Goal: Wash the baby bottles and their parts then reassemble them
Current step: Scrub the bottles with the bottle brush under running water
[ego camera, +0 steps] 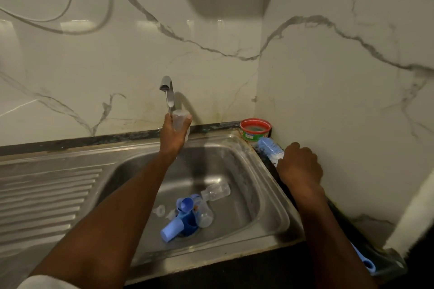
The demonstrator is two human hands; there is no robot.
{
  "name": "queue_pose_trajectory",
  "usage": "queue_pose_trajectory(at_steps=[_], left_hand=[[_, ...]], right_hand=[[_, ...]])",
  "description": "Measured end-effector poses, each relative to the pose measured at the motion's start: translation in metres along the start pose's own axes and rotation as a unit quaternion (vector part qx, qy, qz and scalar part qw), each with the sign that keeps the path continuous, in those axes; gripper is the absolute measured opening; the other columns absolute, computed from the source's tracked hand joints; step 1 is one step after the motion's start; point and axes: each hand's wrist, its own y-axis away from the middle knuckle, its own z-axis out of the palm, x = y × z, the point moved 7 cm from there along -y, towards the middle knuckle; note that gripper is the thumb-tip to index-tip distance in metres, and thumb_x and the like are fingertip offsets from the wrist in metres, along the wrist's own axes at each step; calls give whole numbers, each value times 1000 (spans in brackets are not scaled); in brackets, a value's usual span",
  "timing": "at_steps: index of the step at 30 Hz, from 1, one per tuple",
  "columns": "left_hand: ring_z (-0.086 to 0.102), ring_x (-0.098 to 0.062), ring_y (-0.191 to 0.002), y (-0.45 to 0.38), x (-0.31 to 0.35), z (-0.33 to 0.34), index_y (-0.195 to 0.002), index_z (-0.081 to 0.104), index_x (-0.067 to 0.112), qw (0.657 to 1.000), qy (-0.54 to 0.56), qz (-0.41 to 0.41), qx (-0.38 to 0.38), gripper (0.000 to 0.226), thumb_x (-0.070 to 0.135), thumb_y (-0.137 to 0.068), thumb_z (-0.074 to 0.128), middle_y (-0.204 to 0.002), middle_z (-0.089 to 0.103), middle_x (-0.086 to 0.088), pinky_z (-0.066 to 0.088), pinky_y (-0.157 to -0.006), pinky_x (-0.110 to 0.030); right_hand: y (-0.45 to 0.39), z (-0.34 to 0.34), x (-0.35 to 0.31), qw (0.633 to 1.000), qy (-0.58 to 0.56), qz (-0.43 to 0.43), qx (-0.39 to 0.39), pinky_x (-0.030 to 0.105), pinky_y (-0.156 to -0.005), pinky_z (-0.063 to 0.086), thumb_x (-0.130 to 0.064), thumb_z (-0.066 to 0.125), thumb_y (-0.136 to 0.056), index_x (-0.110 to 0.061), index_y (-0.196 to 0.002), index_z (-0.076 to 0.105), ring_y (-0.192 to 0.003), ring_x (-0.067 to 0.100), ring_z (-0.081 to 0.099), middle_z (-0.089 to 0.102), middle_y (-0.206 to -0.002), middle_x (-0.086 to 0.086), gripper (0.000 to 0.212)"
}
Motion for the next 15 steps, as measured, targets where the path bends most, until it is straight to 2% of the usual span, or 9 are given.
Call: queue_pose_trajectory(at_steps=[2,3,6,8,10,12,15], left_hand=[[63,-19,-106,-2,0,-6,-139,46,16,1000,-18,24,4,55,50,-97,60,-126,60,-3,53,-76,-21],[62,-20,-106,-2,-1,-9,-143,40,15,1000,-19,14,10,56,48,-100,55,-126,58,-4,50,-72,-20],[60,-14,-97,-1,-12,-15,-147,27,14,999,-1,-38,-3,56,46,-105,44,-126,51,-7,52,-68,-24],[60,-16,-100,1,-16,-17,-147,24,14,999,5,-50,-21,55,45,-105,42,-128,49,-8,53,-70,-27],[61,-22,-107,5,-16,-19,-147,25,16,996,9,-72,-50,56,46,-104,46,-130,50,-9,55,-70,-28],[61,-20,-106,11,-16,-21,-146,23,17,994,4,-85,-70,60,41,-102,55,-126,50,-5,57,-71,-30],[60,-21,-107,18,-20,-30,-144,24,15,992,-72,-60,-80,69,39,-96,66,-127,48,-5,57,-75,-32]], right_hand=[[4,1,6,1000,9,13,-21,40,-92,46,-30,66,-93,-7,-127,48,-121,34,50,51,-129,17,46],[5,2,8,999,18,21,-37,40,-92,46,-30,68,-92,-7,-130,48,-123,33,49,50,-130,16,48],[11,10,11,995,44,29,-80,40,-95,47,-33,70,-92,-9,-136,46,-126,33,46,47,-134,16,55],[13,14,12,993,58,27,-99,41,-97,46,-35,67,-93,-9,-138,43,-127,34,44,44,-136,18,57],[15,17,12,990,83,21,-112,40,-98,46,-37,62,-96,-11,-141,42,-126,34,46,43,-136,17,56],[17,20,9,988,104,11,-115,38,-98,45,-34,55,-100,-14,-145,42,-125,31,50,44,-137,15,50],[21,15,-7,989,127,-22,-78,37,-93,45,-28,45,-103,-16,-142,45,-120,27,56,52,-134,11,40]])
